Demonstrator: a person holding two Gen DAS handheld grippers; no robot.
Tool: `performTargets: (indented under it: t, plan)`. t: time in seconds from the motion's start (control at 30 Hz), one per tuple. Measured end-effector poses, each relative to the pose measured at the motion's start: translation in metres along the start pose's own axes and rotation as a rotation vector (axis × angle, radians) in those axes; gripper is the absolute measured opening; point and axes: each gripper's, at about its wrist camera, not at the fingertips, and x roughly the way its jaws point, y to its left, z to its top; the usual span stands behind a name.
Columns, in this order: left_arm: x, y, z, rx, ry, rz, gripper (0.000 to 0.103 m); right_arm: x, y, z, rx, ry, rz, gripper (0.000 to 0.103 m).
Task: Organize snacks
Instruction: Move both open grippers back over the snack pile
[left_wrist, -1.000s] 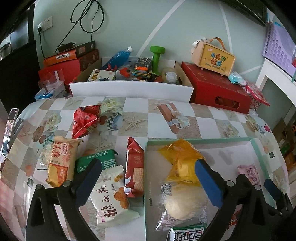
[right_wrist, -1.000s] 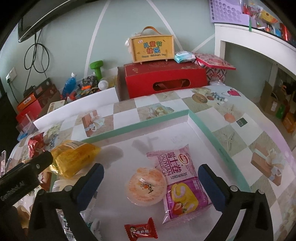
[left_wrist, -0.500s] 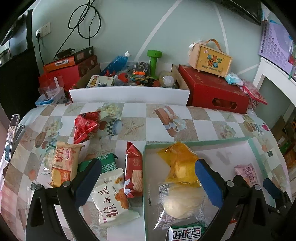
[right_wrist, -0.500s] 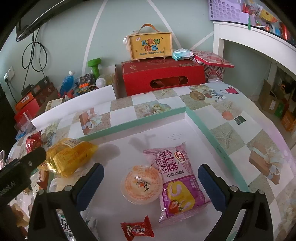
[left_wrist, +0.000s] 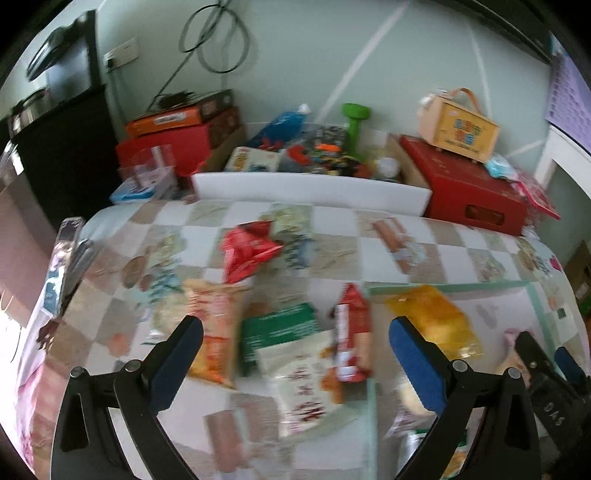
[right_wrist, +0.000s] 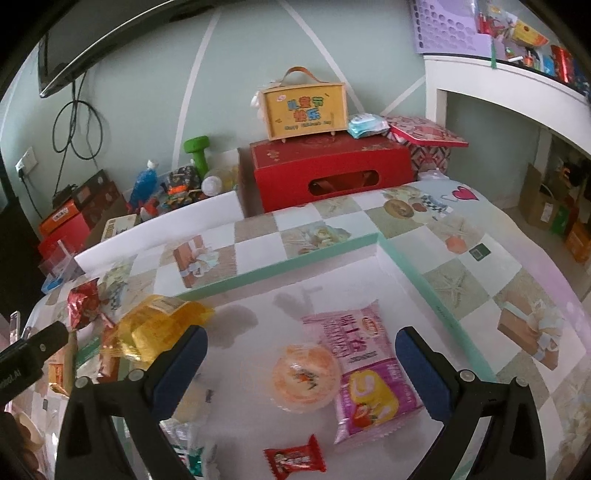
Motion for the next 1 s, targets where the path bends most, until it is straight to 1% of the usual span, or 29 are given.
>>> performTargets:
  t: [0.1, 0.27, 0.43, 0.57, 0.83, 1.0]
  plan:
    - [-0.002, 0.027, -0.004, -0.051, 0.009, 0.033, 0.101, -0.004, 0.014, -0.001, -0.034, -0.014, 0.024, 0.103]
    - [-0.003, 0.076, -0.019, -0.141, 0.041, 0.117, 0.101, -0.011, 0.041, -0.004, -0.088, -0.031, 0.067, 0.103]
    - [-0.004, 0.116, -0.03, -0.228, 0.064, 0.171, 0.101, -0.015, 0.075, -0.013, -0.137, -0.025, 0.137, 0.103]
    - [-0.007, 0.131, -0.032, -0.257, 0.067, 0.173, 0.101, -0.016, 0.103, -0.022, -0.182, -0.013, 0.179, 0.103]
    - [-0.011, 0.143, -0.034, -0.276, 0.068, 0.145, 0.101, -0.018, 0.145, -0.04, -0.234, 0.011, 0.269, 0.103]
    - [-0.007, 0.147, -0.036, -0.29, 0.071, 0.141, 0.101, -0.019, 0.161, -0.048, -0.277, 0.006, 0.285, 0.103]
